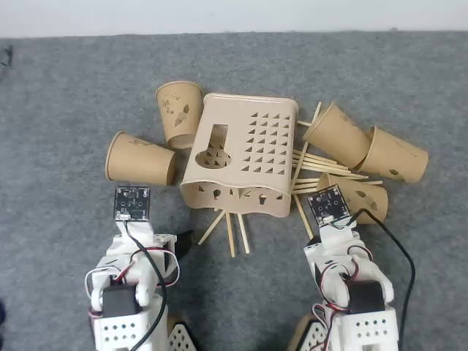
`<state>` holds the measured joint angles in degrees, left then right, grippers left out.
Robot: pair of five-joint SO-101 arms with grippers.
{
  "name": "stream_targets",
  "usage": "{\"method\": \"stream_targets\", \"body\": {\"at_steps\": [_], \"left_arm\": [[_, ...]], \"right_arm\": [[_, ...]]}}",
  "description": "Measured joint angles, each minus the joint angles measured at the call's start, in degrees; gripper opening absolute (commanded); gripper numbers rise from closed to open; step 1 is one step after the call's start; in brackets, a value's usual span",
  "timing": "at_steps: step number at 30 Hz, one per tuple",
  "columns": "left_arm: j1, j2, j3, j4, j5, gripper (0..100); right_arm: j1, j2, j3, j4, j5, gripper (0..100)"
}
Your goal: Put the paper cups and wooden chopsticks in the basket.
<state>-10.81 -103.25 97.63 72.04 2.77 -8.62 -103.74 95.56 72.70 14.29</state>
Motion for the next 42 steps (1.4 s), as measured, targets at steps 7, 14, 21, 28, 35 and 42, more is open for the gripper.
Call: {"method": "stream_targets", "body": {"at_steps": [7, 14, 21, 28, 35, 42], "left_arm": [[0.00, 0.00, 0.00, 0.00, 0.00, 33], [1.93, 0.00, 0.00, 0.00, 0.00, 33], [6.42, 0.00, 0.00, 0.00, 0.18, 33], [9.41, 0.00, 0.00, 0.00, 0.18, 33], [9.76, 0.00, 0.00, 0.00, 0.18, 33], [13.27, 0.00, 0.00, 0.00, 0.18, 33]], "right_arm": [[0.00, 0.00, 0.00, 0.00, 0.00, 6.5], [-0.09, 0.00, 0.00, 0.00, -0.18, 6.5], [-0.09, 0.00, 0.00, 0.00, -0.18, 6.2], [-0.09, 0.00, 0.00, 0.00, -0.18, 6.2], [-0.09, 0.00, 0.00, 0.00, -0.18, 6.2], [-0.09, 0.00, 0.00, 0.00, -0.18, 6.2]]}}
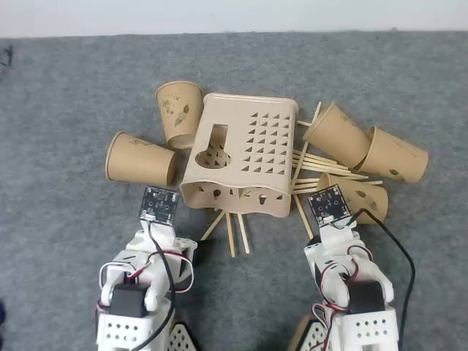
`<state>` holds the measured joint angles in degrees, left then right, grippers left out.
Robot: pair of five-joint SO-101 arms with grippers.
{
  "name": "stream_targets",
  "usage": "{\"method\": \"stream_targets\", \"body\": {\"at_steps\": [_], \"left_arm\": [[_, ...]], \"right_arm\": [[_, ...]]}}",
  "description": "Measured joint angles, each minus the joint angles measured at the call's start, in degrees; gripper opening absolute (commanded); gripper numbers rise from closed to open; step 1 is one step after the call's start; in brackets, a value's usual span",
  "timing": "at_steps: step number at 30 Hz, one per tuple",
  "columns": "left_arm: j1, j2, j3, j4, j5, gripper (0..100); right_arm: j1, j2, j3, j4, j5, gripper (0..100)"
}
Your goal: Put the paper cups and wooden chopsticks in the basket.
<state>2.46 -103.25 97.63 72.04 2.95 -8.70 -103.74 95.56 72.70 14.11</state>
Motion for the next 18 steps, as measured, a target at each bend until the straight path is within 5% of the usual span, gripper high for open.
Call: {"method": "stream_targets", "body": {"at_steps": [6, 18], "left_arm": [[-5.89, 0.00, 0.00, -4.84, -12.22, 33], [-5.01, -0.09, -9.41, -9.49, -8.53, 33]], "right_arm": [[0.00, 0.00, 0.00, 0.00, 0.00, 6.2], [0.00, 0.00, 0.00, 0.00, 0.00, 6.2]]}}
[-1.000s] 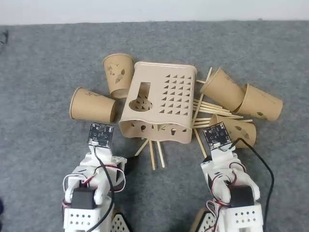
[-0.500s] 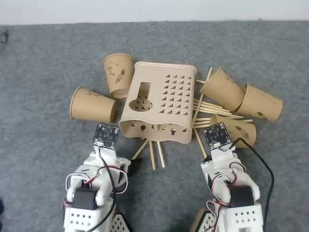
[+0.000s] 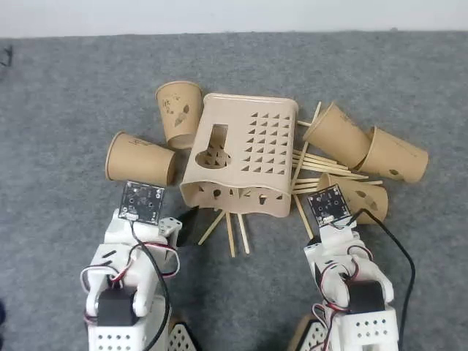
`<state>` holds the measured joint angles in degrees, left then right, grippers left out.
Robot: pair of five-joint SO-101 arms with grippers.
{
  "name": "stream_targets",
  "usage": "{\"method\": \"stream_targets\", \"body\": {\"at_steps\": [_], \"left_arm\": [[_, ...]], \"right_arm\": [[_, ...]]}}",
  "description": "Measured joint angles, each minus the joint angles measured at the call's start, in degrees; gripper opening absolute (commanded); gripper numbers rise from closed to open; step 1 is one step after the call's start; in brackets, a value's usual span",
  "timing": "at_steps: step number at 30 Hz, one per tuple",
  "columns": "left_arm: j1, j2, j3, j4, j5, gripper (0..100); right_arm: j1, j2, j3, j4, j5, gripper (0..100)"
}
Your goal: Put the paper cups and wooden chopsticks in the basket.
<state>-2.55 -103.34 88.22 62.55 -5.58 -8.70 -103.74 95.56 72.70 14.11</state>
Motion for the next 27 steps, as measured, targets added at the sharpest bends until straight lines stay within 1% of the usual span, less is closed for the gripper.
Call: {"method": "stream_targets", "body": {"at_steps": [3, 8, 14, 19, 23, 27], "left_arm": [[2.46, 0.00, 2.37, -4.22, 0.00, 33], [2.99, 0.00, 8.35, -16.35, 0.00, 33], [3.43, 0.00, 8.53, -20.13, 0.00, 33], [0.97, 0.00, 8.53, -20.22, 0.00, 33], [0.26, 0.00, 8.26, -13.45, 0.00, 33], [-0.44, 0.00, 2.46, -7.38, 0.00, 33]], "right_arm": [[0.00, 0.00, 0.00, 0.00, 0.00, 6.2], [0.00, 0.00, 0.00, 0.00, 0.00, 6.2], [0.09, 0.00, 0.00, 0.00, 0.00, 6.2], [0.09, 0.00, 0.00, 0.00, 0.00, 6.2], [0.09, 0.00, 0.00, 0.00, 0.00, 6.2], [0.09, 0.00, 0.00, 0.00, 0.00, 6.2]]}}
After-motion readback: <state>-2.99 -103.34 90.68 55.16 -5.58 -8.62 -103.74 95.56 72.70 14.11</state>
